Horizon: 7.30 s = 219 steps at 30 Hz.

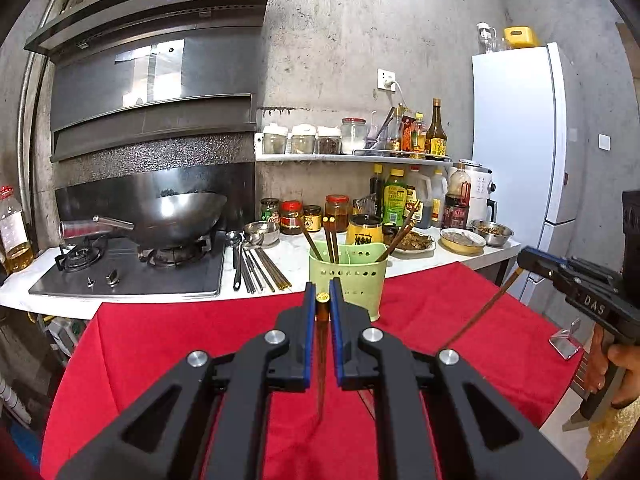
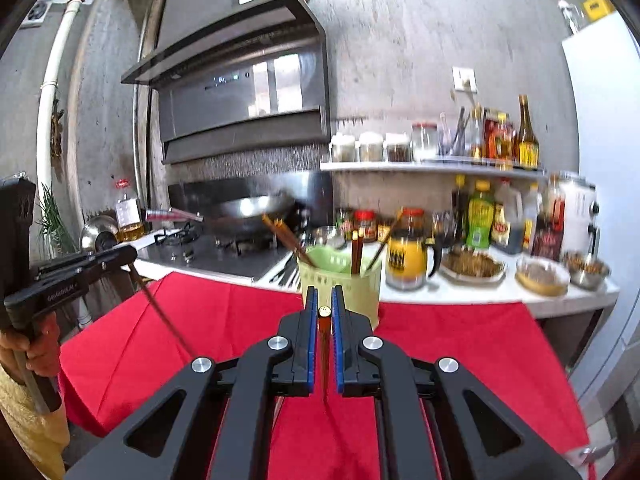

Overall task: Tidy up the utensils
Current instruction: 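Raise both held chopsticks and carry them over the green holder, then open both tools, then lower both open tools onto the last two chopsticks on the cloth, then close the right tool on one chopstick while the left tool grasps the other, then lift both chopsticks upright and carry them above the green holder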

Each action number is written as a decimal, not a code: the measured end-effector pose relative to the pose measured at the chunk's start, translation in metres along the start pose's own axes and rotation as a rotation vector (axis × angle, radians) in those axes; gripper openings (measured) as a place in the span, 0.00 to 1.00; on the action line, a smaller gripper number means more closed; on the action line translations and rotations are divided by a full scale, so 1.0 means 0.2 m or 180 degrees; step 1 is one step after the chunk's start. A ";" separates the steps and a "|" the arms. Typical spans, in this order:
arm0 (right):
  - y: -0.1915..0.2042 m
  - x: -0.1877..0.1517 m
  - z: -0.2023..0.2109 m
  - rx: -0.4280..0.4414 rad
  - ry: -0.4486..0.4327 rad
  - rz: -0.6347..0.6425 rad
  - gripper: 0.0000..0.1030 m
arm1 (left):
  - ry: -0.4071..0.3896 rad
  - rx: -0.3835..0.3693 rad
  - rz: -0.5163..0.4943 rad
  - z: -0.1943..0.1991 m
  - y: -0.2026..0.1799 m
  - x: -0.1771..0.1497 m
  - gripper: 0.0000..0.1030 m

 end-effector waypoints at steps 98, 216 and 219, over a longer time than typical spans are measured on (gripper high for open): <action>0.38 -0.86 -0.35 0.0424 0.1409 0.0138 0.19 | 0.1280 0.0554 0.0417 -0.40 0.11 -0.80 0.35; -0.04 0.41 -0.52 0.0010 -0.0198 0.0164 0.07 | 0.0025 -0.0243 -0.0077 -0.59 -0.16 0.37 0.07; -0.09 0.55 -0.56 -0.0111 -0.0398 0.0166 0.07 | -0.0071 -0.0287 -0.0087 -0.67 -0.18 0.50 0.07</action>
Point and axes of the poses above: each gripper's, at about its wrist camera, not at the fingertips, and z roughly against the way its jaws point, y to its left, x to its top, the point moved 3 cm from there along -z, roughly the way its jaws point, and after that the axes turned 4 degrees about z, right-handed, at the moved point
